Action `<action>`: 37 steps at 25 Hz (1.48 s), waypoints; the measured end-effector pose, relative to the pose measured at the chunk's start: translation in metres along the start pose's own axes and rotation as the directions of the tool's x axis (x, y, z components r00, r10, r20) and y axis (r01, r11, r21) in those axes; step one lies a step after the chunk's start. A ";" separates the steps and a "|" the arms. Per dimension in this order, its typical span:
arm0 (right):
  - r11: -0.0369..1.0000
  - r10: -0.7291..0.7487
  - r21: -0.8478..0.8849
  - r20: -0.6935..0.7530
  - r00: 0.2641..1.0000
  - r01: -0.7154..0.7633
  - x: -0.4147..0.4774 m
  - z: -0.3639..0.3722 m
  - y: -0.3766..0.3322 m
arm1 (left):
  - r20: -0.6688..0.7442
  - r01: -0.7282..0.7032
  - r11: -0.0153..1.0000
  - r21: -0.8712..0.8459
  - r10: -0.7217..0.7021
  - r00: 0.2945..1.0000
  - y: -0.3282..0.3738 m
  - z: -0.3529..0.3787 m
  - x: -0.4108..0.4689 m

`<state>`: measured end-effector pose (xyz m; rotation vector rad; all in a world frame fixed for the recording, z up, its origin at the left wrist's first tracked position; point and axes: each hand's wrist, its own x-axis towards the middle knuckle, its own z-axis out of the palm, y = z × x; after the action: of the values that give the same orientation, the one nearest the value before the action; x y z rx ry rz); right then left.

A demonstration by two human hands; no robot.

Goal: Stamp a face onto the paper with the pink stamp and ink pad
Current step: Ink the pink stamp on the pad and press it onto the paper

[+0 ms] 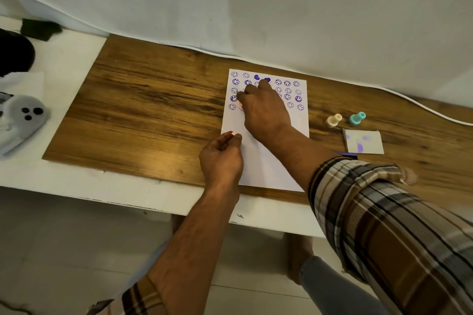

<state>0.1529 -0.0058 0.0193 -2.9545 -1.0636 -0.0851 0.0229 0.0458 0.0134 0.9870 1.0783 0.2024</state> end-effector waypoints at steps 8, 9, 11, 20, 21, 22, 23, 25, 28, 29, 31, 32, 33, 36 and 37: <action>0.869 0.266 0.443 -0.040 0.963 -0.222 -0.006 -0.018 0.011 | 0.015 -0.066 0.997 0.048 0.065 0.998 0.006 -0.004 -0.008; 0.680 0.431 0.681 -0.068 0.900 -0.273 -0.017 -0.025 0.016 | 0.034 -0.086 0.996 0.035 0.085 0.996 0.007 -0.005 -0.007; 0.295 0.660 0.932 -0.039 0.750 -0.211 -0.053 -0.046 0.025 | 0.118 -0.086 0.996 0.000 0.086 0.989 0.008 -0.003 -0.005; 0.058 0.713 0.923 0.229 0.662 -0.381 -0.195 -0.056 0.031 | 0.553 -0.084 0.987 0.137 -0.006 0.833 -0.005 0.003 -0.027; 0.082 0.692 0.923 0.218 0.688 -0.375 -0.192 -0.053 0.033 | 0.557 -0.108 0.980 0.165 -0.002 0.830 -0.005 0.003 -0.029; 0.100 0.674 0.929 0.200 0.711 -0.356 -0.191 -0.048 0.038 | 0.557 -0.138 0.970 0.199 0.004 0.830 -0.006 0.004 -0.031; 0.111 0.664 0.935 0.182 0.725 -0.336 -0.190 -0.042 0.042 | 0.557 -0.170 0.958 0.231 0.012 0.830 -0.007 0.005 -0.032; 0.125 0.652 0.940 0.164 0.740 -0.318 -0.189 -0.033 0.047 | 0.558 -0.205 0.941 0.271 0.020 0.829 -0.008 0.009 -0.035; 0.153 0.612 0.945 0.138 0.778 -0.288 -0.192 -0.029 0.050 | 0.564 -0.222 0.928 0.300 0.015 0.825 -0.012 0.014 -0.039; 0.162 0.598 0.948 0.126 0.791 -0.273 -0.194 -0.030 0.050 | 0.568 -0.223 0.927 0.302 0.012 0.823 -0.014 0.015 -0.040; 0.166 0.581 0.952 0.115 0.806 -0.256 -0.195 -0.030 0.052 | 0.570 -0.219 0.929 0.297 0.012 0.821 -0.016 0.016 -0.041; 0.169 0.574 0.952 0.114 0.811 -0.254 -0.196 -0.029 0.053 | 0.570 -0.213 0.932 0.293 0.009 0.822 -0.016 0.016 -0.042; 0.173 0.571 0.950 0.116 0.813 -0.258 -0.196 -0.029 0.053 | 0.567 -0.203 0.936 0.289 0.004 0.823 -0.017 0.016 -0.042; 0.166 0.565 0.951 0.125 0.816 -0.260 -0.196 -0.030 0.053 | 0.570 -0.173 0.947 0.269 -0.012 0.822 -0.016 0.017 -0.043; 0.166 0.563 0.952 0.123 0.817 -0.257 -0.195 -0.031 0.053 | 0.573 -0.164 0.951 0.262 -0.017 0.819 -0.016 0.017 -0.043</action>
<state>0.0348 -0.1717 0.0408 -1.8445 -0.0331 0.1277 0.0101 0.0022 0.0312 1.2630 0.5177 -0.2013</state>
